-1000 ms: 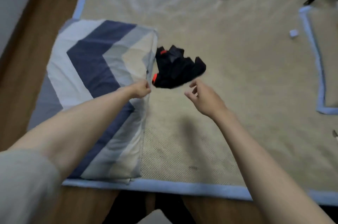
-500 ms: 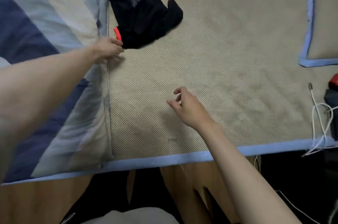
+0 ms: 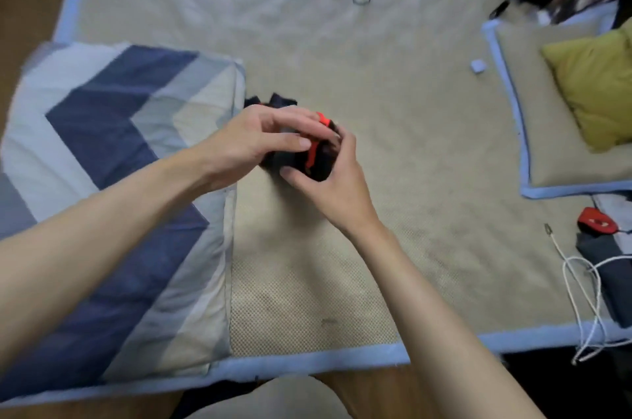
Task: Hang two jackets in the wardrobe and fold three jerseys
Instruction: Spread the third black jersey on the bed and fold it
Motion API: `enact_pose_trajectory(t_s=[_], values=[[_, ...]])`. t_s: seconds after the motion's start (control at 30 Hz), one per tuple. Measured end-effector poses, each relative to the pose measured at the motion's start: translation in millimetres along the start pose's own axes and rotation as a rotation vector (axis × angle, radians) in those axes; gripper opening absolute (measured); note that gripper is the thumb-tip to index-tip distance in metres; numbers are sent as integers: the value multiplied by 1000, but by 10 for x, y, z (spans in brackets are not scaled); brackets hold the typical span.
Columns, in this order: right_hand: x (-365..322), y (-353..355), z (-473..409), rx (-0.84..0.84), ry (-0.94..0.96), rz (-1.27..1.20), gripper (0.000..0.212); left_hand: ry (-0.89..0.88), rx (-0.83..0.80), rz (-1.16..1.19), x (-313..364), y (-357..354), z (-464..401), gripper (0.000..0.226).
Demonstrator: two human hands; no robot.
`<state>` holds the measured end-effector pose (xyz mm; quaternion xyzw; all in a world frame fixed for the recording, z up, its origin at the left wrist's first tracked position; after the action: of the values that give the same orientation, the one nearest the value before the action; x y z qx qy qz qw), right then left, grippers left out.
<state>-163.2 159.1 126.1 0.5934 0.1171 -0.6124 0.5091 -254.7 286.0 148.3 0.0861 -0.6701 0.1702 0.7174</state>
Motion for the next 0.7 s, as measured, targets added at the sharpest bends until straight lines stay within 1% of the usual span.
enact_pose_trajectory(t_s=[0.03, 0.07, 0.13, 0.2, 0.23, 0.33, 0.47, 0.57, 0.63, 0.7], values=[[-181, 47, 30, 43, 22, -84, 84, -52, -22, -6, 263, -54, 26, 28], [-357, 93, 59, 79, 59, -166, 74, -102, -40, -26, 505, -102, 50, 29], [-657, 205, 106, 130, 143, -311, 51, -187, -54, -93, 945, -177, 102, 34], [-883, 343, 149, 166, 187, -357, 29, -249, -41, -173, 1299, -197, 140, 35], [-951, 406, 160, 172, 191, -348, 23, -272, -27, -215, 1429, -183, 144, 35], [-1099, 625, 247, 154, 236, -304, 15, -324, 37, -295, 1713, -133, 167, 37], [-1238, 955, 382, 179, 278, -251, 13, -347, 89, -264, 1905, -203, 213, 39], [-1358, 1127, 462, 126, 292, -290, 8, -384, 189, -204, 1988, -262, 218, 41], [-1468, 1232, 516, 98, 309, -284, 7, -402, 264, -165, 2046, -297, 210, 38], [-1580, 1323, 582, 66, 315, -261, 7, -407, 335, -184, 2124, -331, 212, 33]])
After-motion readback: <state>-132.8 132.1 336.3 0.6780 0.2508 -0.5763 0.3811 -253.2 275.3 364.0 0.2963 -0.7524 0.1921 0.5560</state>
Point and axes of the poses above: each hand's wrist, its own z-axis away from the middle knuckle, its own y-axis out of the back of the hand, x = y × z, the point moved 4 cm from there along -z, towards the middle knuckle, and after that the axes turned 4 degrees about -y, right-handed, at the moved point
